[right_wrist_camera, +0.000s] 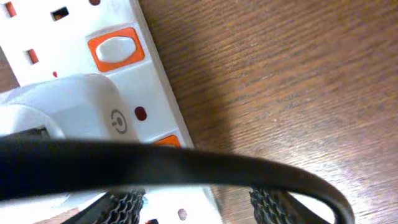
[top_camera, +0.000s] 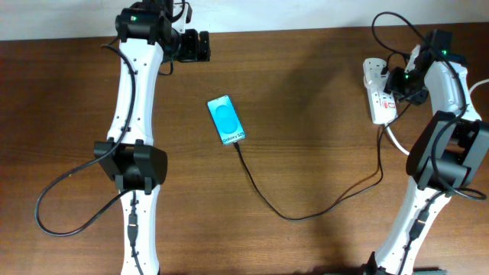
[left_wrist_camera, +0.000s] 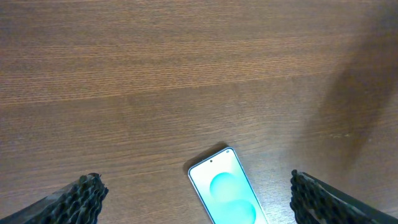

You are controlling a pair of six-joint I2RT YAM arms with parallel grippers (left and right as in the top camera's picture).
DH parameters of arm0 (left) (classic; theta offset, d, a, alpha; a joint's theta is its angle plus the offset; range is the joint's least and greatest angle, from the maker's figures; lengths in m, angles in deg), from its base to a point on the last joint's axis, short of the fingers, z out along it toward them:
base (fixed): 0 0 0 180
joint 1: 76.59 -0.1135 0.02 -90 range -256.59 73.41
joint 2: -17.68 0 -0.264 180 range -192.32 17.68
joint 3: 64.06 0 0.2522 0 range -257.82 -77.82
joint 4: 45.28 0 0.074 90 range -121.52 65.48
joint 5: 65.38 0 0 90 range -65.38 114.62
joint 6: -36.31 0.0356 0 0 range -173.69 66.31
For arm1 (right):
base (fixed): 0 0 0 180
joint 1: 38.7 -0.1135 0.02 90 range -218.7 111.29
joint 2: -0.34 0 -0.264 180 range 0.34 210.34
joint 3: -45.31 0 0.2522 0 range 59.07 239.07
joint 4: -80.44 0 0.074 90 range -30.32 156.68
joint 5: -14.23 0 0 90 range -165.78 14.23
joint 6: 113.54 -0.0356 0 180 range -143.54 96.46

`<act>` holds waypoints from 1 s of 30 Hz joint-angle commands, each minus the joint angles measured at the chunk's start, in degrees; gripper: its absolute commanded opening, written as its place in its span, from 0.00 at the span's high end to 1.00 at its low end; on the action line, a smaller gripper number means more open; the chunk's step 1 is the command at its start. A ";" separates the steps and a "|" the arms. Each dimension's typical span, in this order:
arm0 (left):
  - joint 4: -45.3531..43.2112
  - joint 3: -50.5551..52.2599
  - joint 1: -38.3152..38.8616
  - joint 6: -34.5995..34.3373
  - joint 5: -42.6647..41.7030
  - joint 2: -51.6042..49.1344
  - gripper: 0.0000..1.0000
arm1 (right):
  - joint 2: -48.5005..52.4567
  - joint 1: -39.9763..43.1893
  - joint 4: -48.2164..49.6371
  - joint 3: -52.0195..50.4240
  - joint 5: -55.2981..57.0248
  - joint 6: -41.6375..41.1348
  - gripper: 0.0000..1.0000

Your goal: Plug charger to phone and switch on socket

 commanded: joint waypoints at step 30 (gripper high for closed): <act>0.07 -1.20 -0.28 -0.09 0.39 0.31 0.01 | -0.28 -1.79 2.69 -1.07 -4.79 0.37 0.36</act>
